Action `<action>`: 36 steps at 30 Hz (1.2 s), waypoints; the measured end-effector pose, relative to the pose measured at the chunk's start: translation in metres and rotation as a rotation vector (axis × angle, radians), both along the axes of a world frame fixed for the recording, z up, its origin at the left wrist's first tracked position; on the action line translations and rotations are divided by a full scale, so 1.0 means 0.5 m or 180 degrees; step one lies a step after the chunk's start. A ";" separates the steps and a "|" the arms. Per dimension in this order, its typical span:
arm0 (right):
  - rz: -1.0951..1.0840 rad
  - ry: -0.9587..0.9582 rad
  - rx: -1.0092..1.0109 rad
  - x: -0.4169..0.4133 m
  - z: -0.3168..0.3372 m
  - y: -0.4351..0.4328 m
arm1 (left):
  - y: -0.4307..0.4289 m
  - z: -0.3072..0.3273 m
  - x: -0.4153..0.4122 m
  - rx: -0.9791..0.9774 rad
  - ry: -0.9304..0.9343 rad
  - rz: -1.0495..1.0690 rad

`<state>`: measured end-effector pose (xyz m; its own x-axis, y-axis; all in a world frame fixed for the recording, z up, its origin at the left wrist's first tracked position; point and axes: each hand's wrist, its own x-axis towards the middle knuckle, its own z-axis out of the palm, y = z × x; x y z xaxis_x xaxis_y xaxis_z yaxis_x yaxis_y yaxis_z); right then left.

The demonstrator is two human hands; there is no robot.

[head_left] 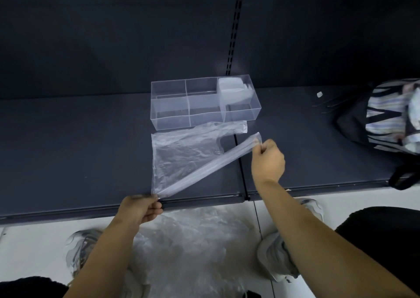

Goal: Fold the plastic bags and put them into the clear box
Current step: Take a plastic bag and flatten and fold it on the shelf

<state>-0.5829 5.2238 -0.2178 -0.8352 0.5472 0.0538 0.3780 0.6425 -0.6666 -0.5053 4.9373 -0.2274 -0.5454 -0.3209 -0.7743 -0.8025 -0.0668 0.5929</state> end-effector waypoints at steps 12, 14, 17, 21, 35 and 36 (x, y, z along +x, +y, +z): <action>0.0345 -0.0951 -0.5146 0.013 0.013 0.089 | 0.003 -0.004 0.004 -0.0057 0.0108 0.0075; 0.0382 -0.0999 -0.5312 0.026 0.012 0.115 | 0.005 -0.003 0.005 -0.0039 0.0129 0.0096; 0.0160 -0.1055 -0.5145 0.037 0.006 0.115 | 0.005 -0.002 0.008 -0.0060 0.0143 0.0027; -0.0584 -0.0784 -0.3271 0.040 -0.022 0.093 | 0.004 0.003 0.011 -0.0108 0.0148 -0.0075; -0.0017 -0.0479 -0.0600 -0.050 -0.035 0.067 | -0.017 0.010 -0.116 -0.1418 0.1057 -0.0608; 0.0057 -0.0445 -0.0741 -0.077 -0.035 0.060 | -0.016 0.002 -0.139 -0.1169 0.1118 -0.0421</action>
<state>-0.6216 5.2538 -0.2352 -0.8354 0.5163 -0.1883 0.4667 0.4855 -0.7392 -0.5747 4.9292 -0.2261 -0.8061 -0.4476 -0.3871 -0.5387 0.2844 0.7931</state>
